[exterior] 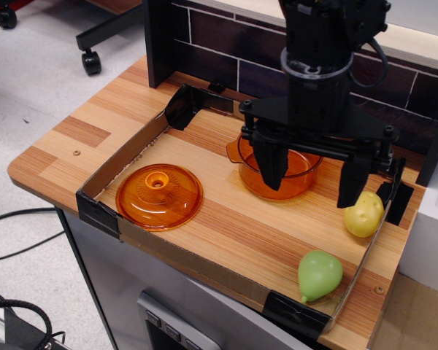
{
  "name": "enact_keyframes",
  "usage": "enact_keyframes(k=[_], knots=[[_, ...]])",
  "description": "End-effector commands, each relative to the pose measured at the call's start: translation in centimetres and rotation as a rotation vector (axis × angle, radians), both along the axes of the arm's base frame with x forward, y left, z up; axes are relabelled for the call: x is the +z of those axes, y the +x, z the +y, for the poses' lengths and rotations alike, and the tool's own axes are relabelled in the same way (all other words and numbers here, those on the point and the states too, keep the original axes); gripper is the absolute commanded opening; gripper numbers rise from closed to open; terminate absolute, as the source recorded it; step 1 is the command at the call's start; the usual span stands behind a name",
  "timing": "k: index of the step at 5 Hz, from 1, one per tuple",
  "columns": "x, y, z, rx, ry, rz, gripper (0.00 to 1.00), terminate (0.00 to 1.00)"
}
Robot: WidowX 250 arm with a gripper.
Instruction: Put lid on pot
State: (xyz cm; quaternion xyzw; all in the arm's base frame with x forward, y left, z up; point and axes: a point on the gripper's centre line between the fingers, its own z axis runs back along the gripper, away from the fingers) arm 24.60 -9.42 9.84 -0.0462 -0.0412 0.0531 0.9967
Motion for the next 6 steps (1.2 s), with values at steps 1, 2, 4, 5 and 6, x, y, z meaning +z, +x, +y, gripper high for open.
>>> enact_keyframes(k=[1,2,4,5,6], knots=[[0.0,0.0,0.0,0.000,0.000,0.000,1.00,0.00],[0.7,0.3,2.7,-0.012,0.018,0.012,1.00,0.00],[0.4,0.7,7.3,0.010,0.078,0.021,1.00,0.00],[-1.0,0.7,9.1,-0.037,0.114,0.055,1.00,0.00],[-2.2,0.8,10.9,-0.060,0.093,0.038,1.00,0.00]])
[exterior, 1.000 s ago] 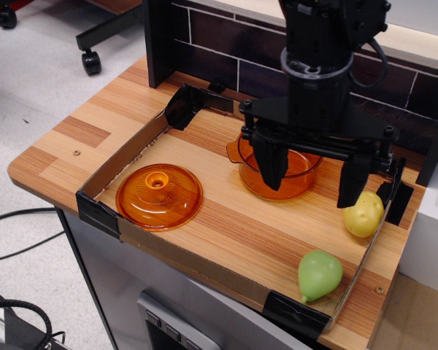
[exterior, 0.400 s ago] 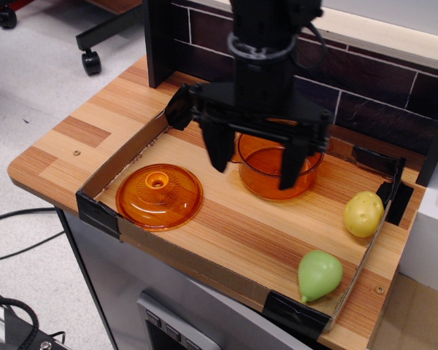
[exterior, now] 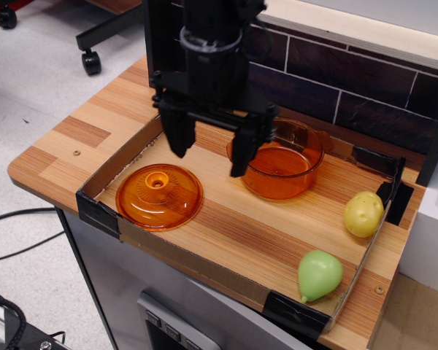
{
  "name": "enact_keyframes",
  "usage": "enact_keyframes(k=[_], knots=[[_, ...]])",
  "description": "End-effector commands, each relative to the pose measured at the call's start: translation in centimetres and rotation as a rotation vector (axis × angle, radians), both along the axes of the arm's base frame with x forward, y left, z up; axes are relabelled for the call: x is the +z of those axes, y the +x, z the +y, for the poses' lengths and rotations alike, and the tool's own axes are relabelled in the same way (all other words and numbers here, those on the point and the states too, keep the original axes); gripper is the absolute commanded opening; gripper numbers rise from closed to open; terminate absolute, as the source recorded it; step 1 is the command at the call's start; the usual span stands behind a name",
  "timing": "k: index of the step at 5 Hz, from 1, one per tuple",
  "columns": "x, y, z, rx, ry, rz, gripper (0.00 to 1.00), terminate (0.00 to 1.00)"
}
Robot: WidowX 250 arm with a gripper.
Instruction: Put lid on pot
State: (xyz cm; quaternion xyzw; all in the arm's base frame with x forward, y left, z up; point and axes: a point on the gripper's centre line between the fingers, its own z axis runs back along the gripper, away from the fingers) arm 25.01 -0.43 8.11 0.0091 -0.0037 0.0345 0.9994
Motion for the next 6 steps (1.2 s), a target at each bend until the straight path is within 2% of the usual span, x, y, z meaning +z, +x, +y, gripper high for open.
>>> enact_keyframes(k=[1,3,6], knots=[[-2.0,0.2,2.9,-0.061,-0.018,-0.036,1.00,0.00],[-3.5,0.2,4.9,-0.096,-0.043,-0.035,1.00,0.00],[-4.6,0.7,5.8,-0.094,-0.029,-0.042,1.00,0.00]])
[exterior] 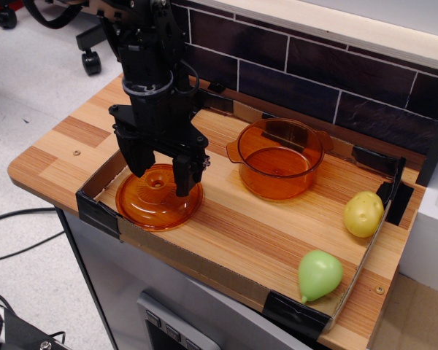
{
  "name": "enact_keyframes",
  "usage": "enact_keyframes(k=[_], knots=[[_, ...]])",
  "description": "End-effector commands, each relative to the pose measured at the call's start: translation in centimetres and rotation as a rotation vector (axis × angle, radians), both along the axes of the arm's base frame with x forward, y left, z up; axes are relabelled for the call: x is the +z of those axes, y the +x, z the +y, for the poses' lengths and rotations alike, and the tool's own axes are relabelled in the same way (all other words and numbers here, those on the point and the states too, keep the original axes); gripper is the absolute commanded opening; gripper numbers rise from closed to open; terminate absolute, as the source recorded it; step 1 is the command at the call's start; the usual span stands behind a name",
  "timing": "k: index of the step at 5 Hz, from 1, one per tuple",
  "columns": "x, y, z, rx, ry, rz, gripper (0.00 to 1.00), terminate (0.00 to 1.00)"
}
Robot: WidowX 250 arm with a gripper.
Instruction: Put lid on pot
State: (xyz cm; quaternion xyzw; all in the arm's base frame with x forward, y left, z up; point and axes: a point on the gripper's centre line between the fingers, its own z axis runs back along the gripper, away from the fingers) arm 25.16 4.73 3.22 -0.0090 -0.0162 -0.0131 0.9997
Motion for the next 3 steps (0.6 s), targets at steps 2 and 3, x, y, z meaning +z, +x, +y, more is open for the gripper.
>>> enact_keyframes(k=[2,3], knots=[[-0.73,0.34,0.65,-0.018,0.017,-0.010,1.00,0.00],[-0.86,0.56,0.57,-0.019,0.002,-0.003,1.00,0.00]])
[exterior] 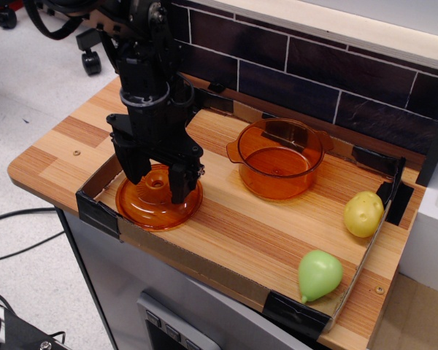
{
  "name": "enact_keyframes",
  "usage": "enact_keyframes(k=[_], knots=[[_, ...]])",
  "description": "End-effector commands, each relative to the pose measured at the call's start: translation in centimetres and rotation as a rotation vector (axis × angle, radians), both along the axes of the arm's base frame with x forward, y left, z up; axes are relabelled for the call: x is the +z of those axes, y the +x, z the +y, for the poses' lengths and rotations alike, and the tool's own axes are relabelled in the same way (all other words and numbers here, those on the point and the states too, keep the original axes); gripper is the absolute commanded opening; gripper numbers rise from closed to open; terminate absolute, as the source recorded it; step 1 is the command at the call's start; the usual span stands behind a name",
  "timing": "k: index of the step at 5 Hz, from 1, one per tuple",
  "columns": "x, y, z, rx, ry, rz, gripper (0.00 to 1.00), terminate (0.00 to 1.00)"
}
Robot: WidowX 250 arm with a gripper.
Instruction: Put lid on pot
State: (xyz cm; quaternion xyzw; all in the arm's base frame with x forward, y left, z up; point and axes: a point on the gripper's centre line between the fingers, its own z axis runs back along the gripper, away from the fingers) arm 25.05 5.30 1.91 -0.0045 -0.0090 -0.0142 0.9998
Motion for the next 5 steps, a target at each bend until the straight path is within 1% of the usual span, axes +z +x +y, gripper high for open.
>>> enact_keyframes(k=[1,2,3,4,5], knots=[[0.2,0.8,0.0,-0.008,-0.001,-0.026,0.00,0.00],[0.6,0.9,0.2,-0.005,-0.003,-0.030,0.00,0.00],[1.7,1.1,0.5,0.006,0.014,-0.034,0.00,0.00],[3.8,1.1,0.3,0.031,0.023,-0.022,0.00,0.00],[6.3,1.4,-0.7,0.078,0.012,-0.023,0.00,0.00]])
